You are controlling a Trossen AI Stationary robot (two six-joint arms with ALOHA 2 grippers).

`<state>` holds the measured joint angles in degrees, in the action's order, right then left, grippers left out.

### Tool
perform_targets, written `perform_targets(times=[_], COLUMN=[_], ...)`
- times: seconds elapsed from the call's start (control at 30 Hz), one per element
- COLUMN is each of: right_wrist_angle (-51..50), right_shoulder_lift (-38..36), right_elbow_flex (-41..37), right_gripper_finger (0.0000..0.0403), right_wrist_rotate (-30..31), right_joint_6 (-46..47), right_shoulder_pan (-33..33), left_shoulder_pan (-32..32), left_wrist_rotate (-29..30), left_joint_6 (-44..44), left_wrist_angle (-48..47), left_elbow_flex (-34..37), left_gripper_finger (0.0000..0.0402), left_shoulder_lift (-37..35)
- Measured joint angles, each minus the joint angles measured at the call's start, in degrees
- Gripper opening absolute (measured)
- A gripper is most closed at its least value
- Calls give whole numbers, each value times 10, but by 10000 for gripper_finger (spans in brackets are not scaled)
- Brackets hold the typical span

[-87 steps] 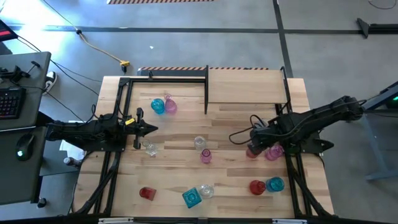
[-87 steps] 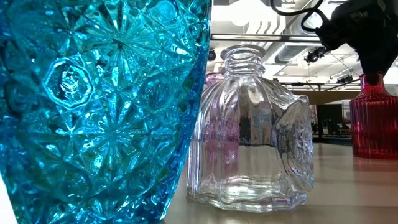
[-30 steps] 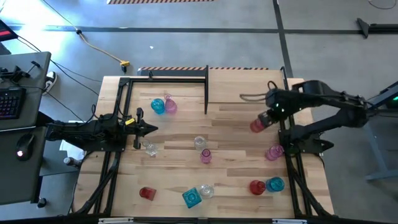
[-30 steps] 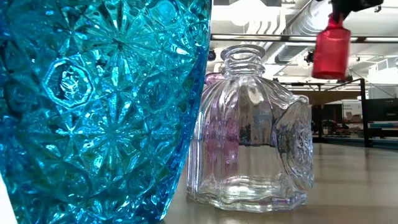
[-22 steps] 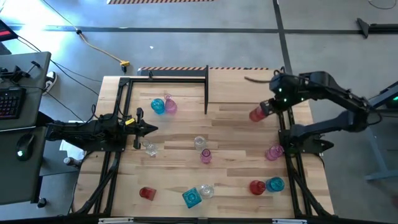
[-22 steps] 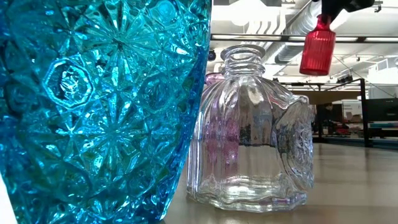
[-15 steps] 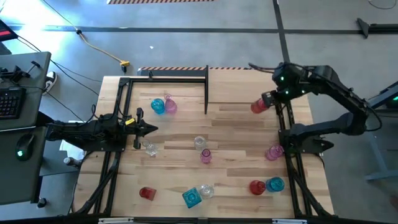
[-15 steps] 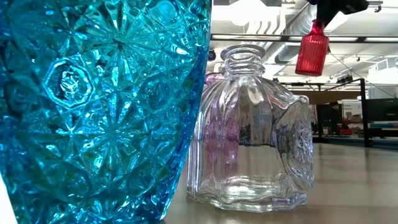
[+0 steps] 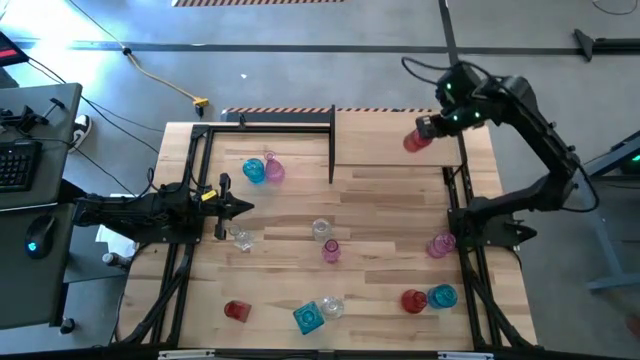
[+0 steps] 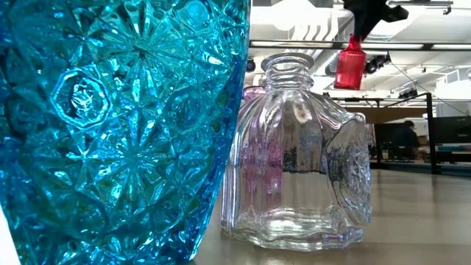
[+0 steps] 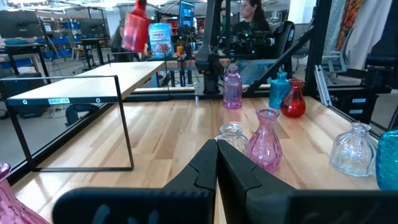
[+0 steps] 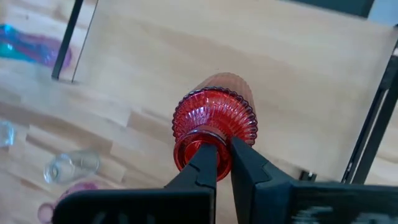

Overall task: Sort vases onto shelf
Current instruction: Put the top right red vase on the shelf

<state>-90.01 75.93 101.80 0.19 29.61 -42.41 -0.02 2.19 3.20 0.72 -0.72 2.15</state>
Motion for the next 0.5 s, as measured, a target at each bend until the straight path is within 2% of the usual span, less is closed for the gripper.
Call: perform_targets(times=[0.3,0.5], right_wrist_angle=[0,0], right_shoulder_lift=[48,52], right_elbow_flex=[58,46], right_gripper_finger=[0,0], right_wrist_rotate=[-2,-4], right_joint_6=[-22,-22], right_shoulder_pan=[-70,-116], left_shoulder_pan=[0,0], left_wrist_rotate=[0,0], left_joint_6=[0,0], left_wrist_angle=[0,0], left_elbow_flex=[0,0], left_gripper_finger=[1,1], left_shoulder_lift=[0,0])
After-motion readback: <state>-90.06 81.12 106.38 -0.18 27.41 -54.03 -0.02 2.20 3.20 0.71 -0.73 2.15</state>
